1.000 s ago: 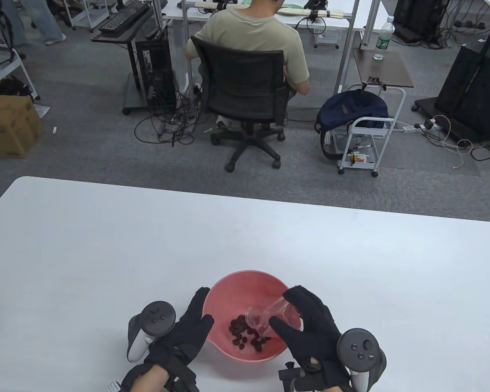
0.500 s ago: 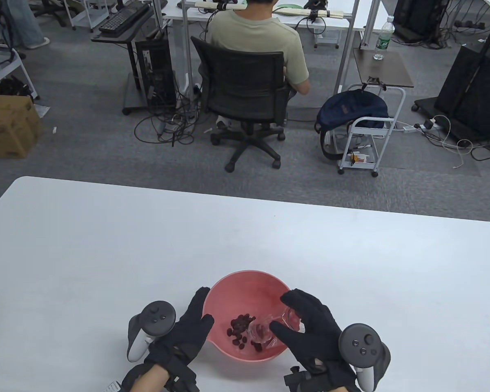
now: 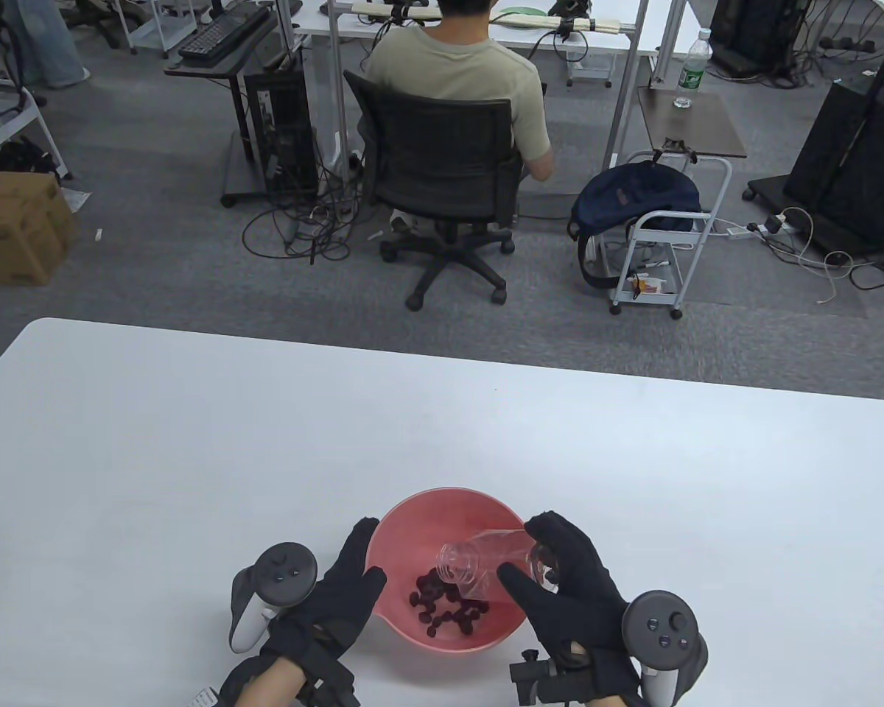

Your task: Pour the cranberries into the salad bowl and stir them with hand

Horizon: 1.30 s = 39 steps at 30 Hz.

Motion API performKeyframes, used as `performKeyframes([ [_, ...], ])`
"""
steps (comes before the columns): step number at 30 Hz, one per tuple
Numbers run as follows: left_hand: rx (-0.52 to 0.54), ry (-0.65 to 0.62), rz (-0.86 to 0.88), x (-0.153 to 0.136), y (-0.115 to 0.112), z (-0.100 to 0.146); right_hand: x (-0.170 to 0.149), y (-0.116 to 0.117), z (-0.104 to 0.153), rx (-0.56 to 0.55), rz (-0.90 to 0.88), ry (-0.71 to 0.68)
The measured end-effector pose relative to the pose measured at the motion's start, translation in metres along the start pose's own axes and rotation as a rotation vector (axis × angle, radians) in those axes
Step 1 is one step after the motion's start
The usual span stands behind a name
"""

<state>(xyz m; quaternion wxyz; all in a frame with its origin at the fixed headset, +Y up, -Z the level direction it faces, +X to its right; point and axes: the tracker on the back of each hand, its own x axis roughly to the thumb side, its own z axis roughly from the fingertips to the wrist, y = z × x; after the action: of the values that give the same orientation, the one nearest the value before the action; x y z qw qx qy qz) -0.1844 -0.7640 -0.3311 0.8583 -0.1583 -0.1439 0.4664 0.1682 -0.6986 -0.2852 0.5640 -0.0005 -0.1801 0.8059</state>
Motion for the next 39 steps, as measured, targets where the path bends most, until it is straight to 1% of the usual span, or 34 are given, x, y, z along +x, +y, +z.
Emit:
performKeyframes([
  [3, 0.0, 0.0, -0.001, 0.0, 0.0, 0.0, -0.001, -0.001, 0.0, 0.0, -0.021, -0.001],
  [9, 0.001, 0.001, 0.0, 0.0, 0.0, 0.0, -0.007, 0.001, -0.004, 0.053, -0.116, 0.043],
  [13, 0.0, 0.001, 0.003, 0.0, 0.0, 0.0, -0.008, 0.001, -0.005, 0.108, -0.131, 0.062],
  [16, -0.001, 0.0, 0.004, -0.001, 0.0, 0.0, -0.008, 0.001, -0.005, 0.118, -0.14, 0.055],
  [21, -0.002, 0.0, 0.005, -0.001, 0.0, 0.0, -0.007, -0.004, -0.006, 0.052, -0.1, 0.06],
  [24, -0.003, -0.001, 0.006, -0.001, 0.0, -0.001, -0.014, -0.007, -0.006, -0.008, -0.147, 0.102],
  [30, -0.004, -0.001, 0.007, -0.001, 0.0, -0.001, -0.028, -0.015, -0.008, -0.091, -0.22, 0.184],
  [34, -0.004, -0.001, 0.007, -0.001, 0.0, -0.001, -0.034, -0.02, -0.008, -0.106, -0.2, 0.203],
  [36, -0.004, 0.0, 0.007, -0.001, 0.0, -0.001, -0.036, -0.02, -0.009, -0.092, -0.219, 0.211],
  [39, -0.004, 0.0, 0.008, -0.001, 0.0, -0.001, -0.038, -0.022, -0.01, -0.115, -0.18, 0.206],
])
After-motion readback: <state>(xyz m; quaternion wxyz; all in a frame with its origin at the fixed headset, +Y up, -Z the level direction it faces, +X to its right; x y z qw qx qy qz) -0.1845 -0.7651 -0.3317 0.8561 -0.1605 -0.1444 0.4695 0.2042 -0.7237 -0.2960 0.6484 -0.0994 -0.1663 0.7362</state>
